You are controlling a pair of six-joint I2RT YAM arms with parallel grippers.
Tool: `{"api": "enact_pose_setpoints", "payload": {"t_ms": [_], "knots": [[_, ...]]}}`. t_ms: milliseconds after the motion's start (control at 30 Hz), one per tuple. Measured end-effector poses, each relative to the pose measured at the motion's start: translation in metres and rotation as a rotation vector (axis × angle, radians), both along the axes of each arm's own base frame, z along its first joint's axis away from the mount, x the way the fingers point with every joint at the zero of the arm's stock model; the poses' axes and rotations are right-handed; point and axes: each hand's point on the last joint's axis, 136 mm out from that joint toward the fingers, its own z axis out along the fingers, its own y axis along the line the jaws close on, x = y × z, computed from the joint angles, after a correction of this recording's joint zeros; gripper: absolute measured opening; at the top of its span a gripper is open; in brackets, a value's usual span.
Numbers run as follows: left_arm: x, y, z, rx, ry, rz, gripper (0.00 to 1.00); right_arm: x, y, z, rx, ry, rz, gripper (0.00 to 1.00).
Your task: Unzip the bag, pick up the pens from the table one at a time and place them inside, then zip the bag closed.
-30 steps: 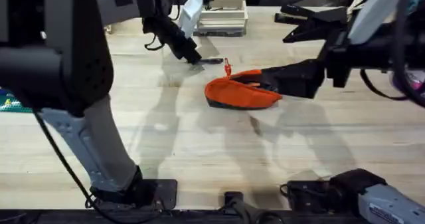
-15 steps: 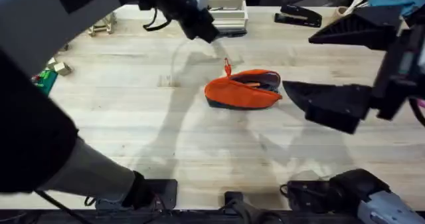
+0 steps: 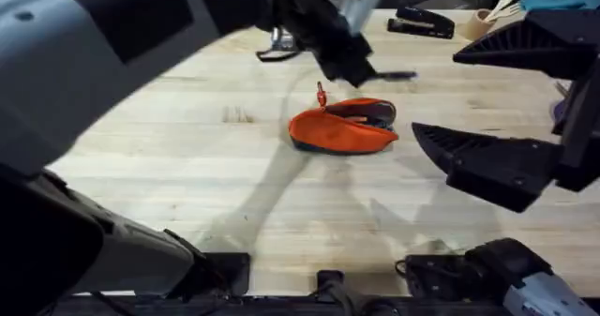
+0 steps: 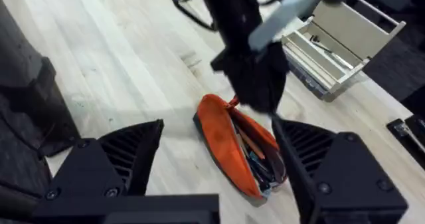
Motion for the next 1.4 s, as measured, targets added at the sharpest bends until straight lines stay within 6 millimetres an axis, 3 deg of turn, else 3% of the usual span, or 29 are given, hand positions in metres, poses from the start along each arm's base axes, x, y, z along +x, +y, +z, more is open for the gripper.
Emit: {"api": "enact_pose_setpoints", "payload": {"t_ms": [267,567,867,1333,1400], "knots": [[-0.032,-0.034,-0.009,0.008,0.044,-0.079,0.043,0.0,0.0,0.0,0.0,0.0,0.0,0.998],[-0.038,-0.047,-0.054,0.076,0.139,-0.097,0.043,0.0,0.0,0.0,0.0,0.0,0.0,0.998],[-0.029,-0.033,-0.091,0.202,0.161,-0.041,0.043,0.0,0.0,0.0,0.0,0.0,0.0,0.998],[-0.028,-0.005,-0.104,0.358,0.15,0.016,0.046,0.0,0.0,0.0,0.0,0.0,0.0,0.998],[-0.026,-0.004,-0.104,0.361,0.14,0.021,0.299,0.0,0.0,0.0,0.0,0.0,0.0,0.998]]}}
